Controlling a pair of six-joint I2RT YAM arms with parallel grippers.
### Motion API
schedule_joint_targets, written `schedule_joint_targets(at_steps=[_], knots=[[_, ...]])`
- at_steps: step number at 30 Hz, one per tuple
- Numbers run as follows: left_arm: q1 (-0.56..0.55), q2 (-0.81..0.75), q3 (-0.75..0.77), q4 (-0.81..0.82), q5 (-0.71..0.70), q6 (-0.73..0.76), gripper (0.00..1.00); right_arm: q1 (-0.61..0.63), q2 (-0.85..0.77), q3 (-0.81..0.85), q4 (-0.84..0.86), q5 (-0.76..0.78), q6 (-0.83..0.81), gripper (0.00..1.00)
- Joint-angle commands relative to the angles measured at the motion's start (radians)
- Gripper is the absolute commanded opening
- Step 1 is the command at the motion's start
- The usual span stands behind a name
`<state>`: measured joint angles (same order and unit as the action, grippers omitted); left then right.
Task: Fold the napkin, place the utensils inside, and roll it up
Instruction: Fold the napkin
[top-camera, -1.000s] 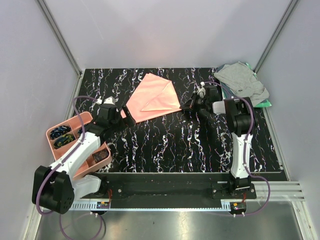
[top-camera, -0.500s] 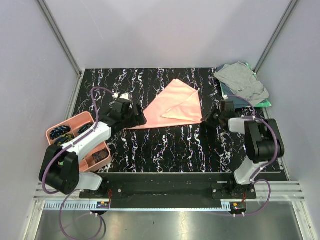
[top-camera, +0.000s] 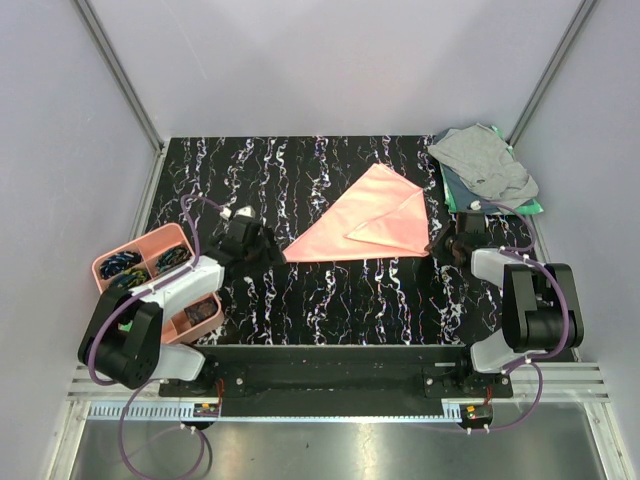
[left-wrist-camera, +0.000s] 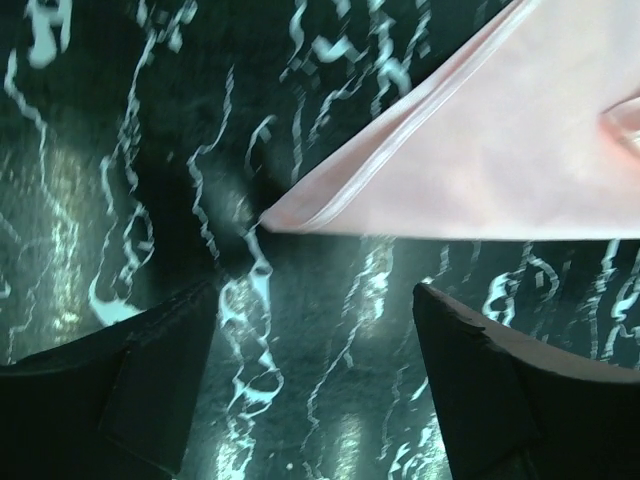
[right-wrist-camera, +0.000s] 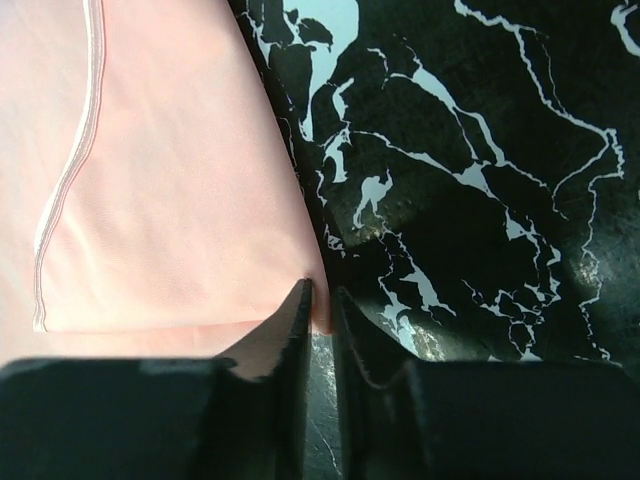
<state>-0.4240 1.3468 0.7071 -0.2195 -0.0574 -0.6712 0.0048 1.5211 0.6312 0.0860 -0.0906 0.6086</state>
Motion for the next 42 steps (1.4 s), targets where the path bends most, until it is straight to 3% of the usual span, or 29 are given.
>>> schedule_joint_targets(at_steps=[1, 8, 22, 42], knots=[[-0.002, -0.037, -0.038, 0.063, -0.044, -0.079, 0.77, 0.001, 0.028, 0.012, 0.000, -0.009, -0.004, 0.33], [-0.001, -0.017, -0.084, 0.115, -0.052, -0.122, 0.67, 0.003, 0.037, 0.013, 0.017, -0.049, -0.010, 0.41], [0.054, 0.063, -0.152, 0.310, -0.039, -0.287, 0.63, 0.003, 0.021, -0.008, 0.031, -0.078, -0.009, 0.46], [0.067, 0.144, -0.195, 0.391, 0.030, -0.295, 0.45, 0.001, 0.010, -0.025, 0.044, -0.093, 0.005, 0.49]])
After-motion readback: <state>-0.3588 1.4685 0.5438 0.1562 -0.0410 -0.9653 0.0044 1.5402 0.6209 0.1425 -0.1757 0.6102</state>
